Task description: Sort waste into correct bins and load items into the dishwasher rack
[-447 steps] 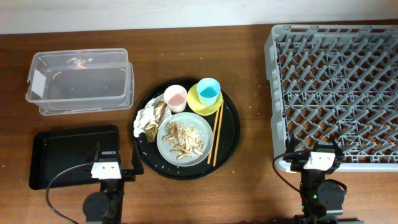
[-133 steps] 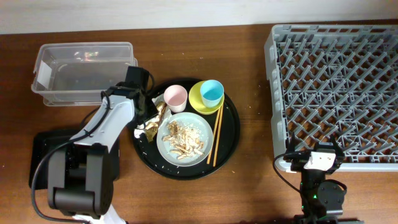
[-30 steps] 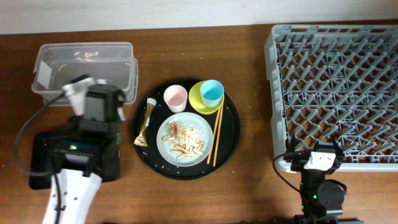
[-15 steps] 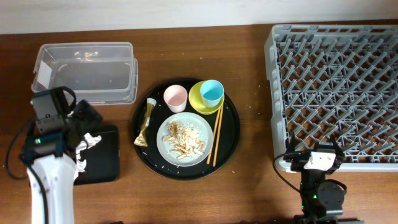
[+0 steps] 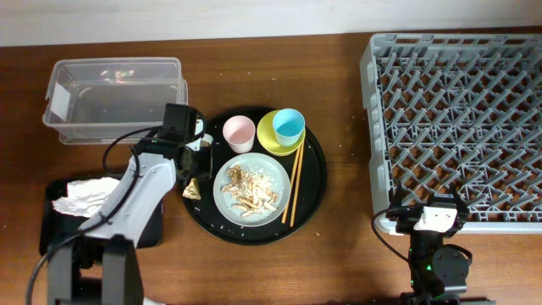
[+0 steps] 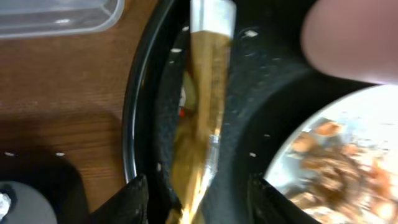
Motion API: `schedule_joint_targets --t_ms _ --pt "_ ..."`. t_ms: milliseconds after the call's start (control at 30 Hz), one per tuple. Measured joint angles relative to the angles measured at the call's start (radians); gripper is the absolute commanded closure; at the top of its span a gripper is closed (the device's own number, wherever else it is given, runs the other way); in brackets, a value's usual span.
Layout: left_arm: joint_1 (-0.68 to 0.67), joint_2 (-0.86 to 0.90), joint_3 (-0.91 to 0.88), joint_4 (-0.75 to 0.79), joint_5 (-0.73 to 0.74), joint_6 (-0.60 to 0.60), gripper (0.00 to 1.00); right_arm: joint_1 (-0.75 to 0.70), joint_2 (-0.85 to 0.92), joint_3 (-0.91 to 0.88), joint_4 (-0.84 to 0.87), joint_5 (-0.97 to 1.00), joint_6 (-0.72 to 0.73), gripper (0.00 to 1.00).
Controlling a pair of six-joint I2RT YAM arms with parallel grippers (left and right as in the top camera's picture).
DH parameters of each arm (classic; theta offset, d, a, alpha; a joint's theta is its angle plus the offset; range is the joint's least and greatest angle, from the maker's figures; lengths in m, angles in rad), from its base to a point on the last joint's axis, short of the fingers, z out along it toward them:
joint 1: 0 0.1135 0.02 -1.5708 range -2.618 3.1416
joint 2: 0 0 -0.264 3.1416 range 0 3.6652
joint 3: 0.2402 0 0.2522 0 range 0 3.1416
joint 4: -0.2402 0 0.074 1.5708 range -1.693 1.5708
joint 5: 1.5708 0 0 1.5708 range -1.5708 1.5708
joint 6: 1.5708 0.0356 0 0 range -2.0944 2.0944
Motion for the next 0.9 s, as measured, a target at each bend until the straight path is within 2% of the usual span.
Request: schedule_joint_targets --t_ms 67,100,200,267,400,500,533,667,767,833,900 --pt "0.0 0.05 0.0 0.01 -0.018 0.0 0.5 0.0 0.0 0.0 0.0 0.0 -0.001 0.02" --pt "0.0 0.079 0.0 0.01 -0.025 0.0 0.56 0.0 0.0 0.0 0.0 0.0 0.0 0.02" --pt "0.0 0.091 0.0 0.011 -0.026 0.004 0.77 0.0 0.0 0.0 0.0 0.0 -0.001 0.02" --pt "0.0 0.091 0.0 0.011 -0.026 0.002 0.98 0.0 0.0 0.0 0.0 0.0 0.0 0.02" --pt "0.0 0.091 0.0 0.01 -0.026 -0.001 0.99 0.0 0.0 0.0 0.0 0.0 0.0 0.02" --pt "0.0 0.051 0.0 -0.043 -0.024 -0.052 0.99 0.0 0.0 0.0 0.0 0.0 0.0 0.02" --pt "0.0 -0.002 0.0 -0.047 -0.023 -0.065 0.99 0.0 0.0 0.0 0.0 0.0 0.0 0.02" --pt "0.0 -0.438 0.029 -0.021 -0.042 -0.111 0.99 0.0 0.0 0.0 0.0 0.0 0.0 0.02" --pt "-0.003 -0.597 0.03 -0.067 -0.261 -0.235 0.99 0.0 0.0 0.0 0.0 0.0 -0.001 0.02" --pt "0.03 -0.591 0.032 -0.152 -0.394 -0.35 0.99 0.0 0.0 0.0 0.0 0.0 0.0 0.02" --pt "0.121 -0.54 0.032 -0.197 -0.461 -0.459 0.99 0.0 0.0 0.0 0.0 0.0 0.0 0.02"
